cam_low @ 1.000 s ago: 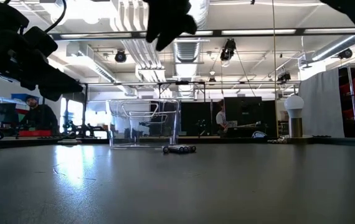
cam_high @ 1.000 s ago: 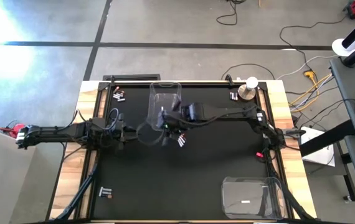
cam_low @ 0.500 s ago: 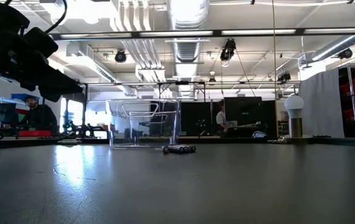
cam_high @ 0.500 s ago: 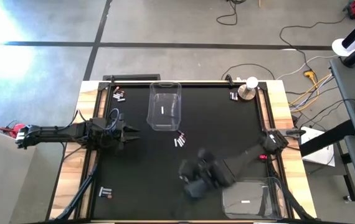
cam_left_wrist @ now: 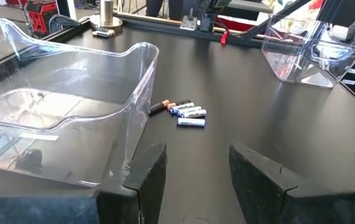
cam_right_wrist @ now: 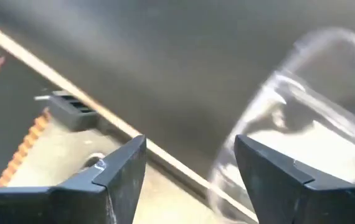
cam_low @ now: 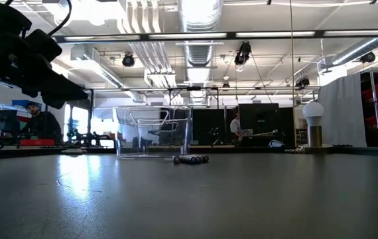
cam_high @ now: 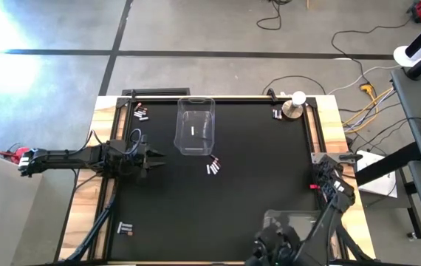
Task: Sort batteries
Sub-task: Move the bottom transparent bin beside the top left transparent bin
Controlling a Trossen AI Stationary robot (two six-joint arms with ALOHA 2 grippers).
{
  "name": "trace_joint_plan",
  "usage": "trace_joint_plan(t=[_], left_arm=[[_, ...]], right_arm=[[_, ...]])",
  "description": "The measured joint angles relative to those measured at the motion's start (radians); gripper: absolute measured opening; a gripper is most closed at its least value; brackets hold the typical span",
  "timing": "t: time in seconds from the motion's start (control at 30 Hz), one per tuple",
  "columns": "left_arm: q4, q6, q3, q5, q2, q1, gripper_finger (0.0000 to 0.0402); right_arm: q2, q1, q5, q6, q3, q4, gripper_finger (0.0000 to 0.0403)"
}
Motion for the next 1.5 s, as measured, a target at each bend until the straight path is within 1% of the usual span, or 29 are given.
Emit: trace_joint_plan(t=[0.17, 0.23, 0.3, 0.43, 0.67, 0.87, 1.03, 1.13, 1.33, 1.5], left_arm=[[0.0, 0.0, 0.0, 0.0, 0.003, 0.0, 0.0155], [0.001, 0.0, 0.0, 0.0, 0.004, 0.0, 0.0155], [0.0, 0.0, 0.0, 0.0, 0.004, 0.0, 0.0155], [0.001, 0.0, 0.0, 0.0, 0.004, 0.0, 0.0155], [0.0, 0.0, 0.0, 0.0, 0.004, 0.0, 0.0155], [0.001, 0.0, 0.0, 0.0, 0.004, 0.0, 0.0155], [0.0, 0.0, 0.0, 0.0, 0.004, 0.0, 0.0155], [0.001, 0.0, 0.0, 0.0, 0.004, 0.0, 0.0155], [0.0, 0.0, 0.0, 0.0, 0.004, 0.0, 0.0155], [0.001, 0.0, 0.0, 0.0, 0.004, 0.0, 0.0155]], right_arm=[[0.0, -0.012, -0.111, 0.095, -0.126, 0.0, 0.0248], [0.0, -0.025, -0.174, 0.09, -0.161, 0.0, 0.025], [0.0, -0.038, -0.212, 0.062, -0.19, 0.003, 0.0251], [-0.001, -0.062, -0.226, 0.028, -0.244, 0.037, 0.0245], [-0.002, -0.106, -0.242, -0.036, -0.336, 0.245, 0.0213], [-0.002, -0.129, -0.277, -0.031, -0.402, 0.272, 0.0171], [-0.002, -0.137, -0.281, -0.018, -0.432, 0.276, 0.0118], [-0.002, -0.148, -0.281, -0.056, -0.435, 0.278, 0.0082], [-0.002, -0.169, -0.282, -0.105, -0.392, 0.269, 0.0017], [-0.009, -0.171, -0.28, -0.096, -0.295, 0.234, 0.0012]])
